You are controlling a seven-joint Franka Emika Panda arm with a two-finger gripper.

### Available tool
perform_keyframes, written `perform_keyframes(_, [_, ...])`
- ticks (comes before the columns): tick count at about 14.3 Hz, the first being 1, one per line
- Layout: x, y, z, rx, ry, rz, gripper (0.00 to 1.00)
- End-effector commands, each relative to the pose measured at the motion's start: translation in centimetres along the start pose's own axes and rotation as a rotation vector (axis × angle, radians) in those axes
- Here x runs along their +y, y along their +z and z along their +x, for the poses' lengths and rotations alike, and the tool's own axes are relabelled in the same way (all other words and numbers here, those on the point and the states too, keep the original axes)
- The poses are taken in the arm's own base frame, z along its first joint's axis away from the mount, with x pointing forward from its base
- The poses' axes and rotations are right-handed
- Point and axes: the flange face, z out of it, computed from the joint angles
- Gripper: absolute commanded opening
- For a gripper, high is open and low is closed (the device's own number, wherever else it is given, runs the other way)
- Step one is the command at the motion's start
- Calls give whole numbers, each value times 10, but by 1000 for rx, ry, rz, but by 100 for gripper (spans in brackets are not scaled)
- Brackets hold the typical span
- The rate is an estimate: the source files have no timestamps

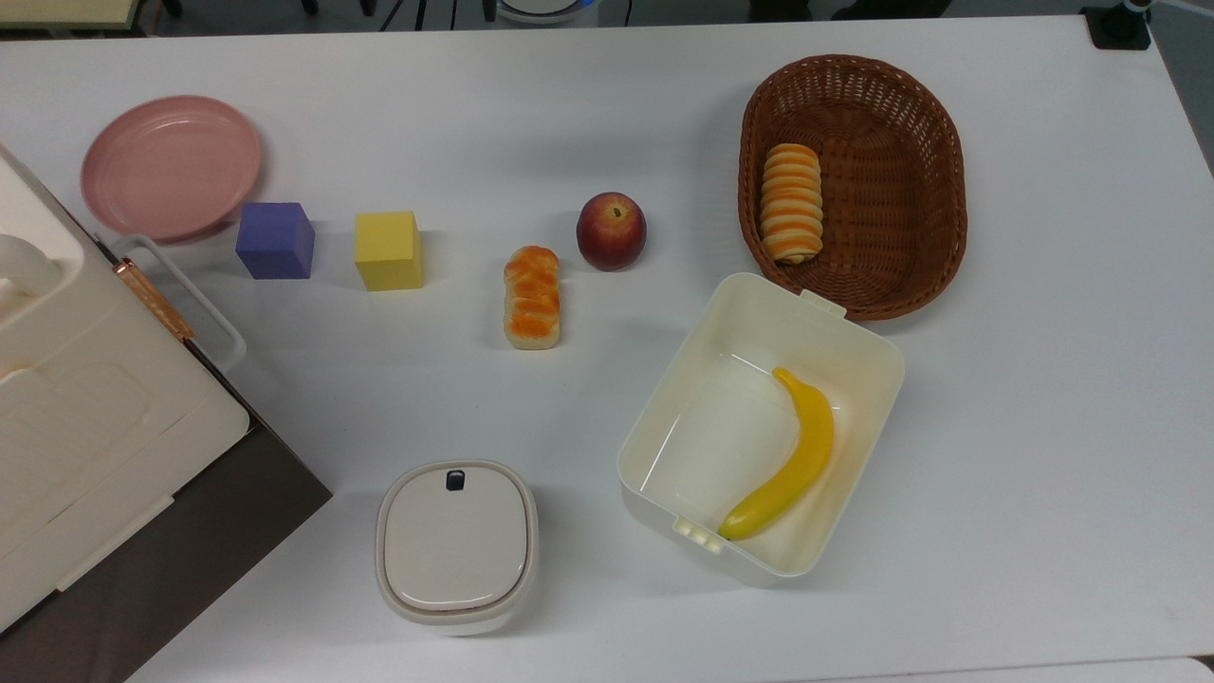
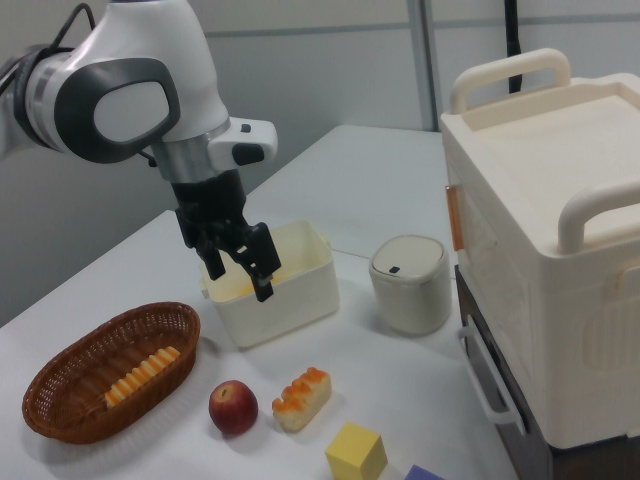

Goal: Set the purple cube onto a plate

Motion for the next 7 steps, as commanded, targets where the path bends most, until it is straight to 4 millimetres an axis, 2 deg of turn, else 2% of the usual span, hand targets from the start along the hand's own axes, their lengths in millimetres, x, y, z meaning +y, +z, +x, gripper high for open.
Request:
perform_keyframes(1, [46, 3, 1, 12, -58, -31, 100])
perform_keyframes(5, [111, 28, 1, -39, -167, -20, 100])
perform_keyframes(7, [148, 50, 2, -75, -185, -6, 100])
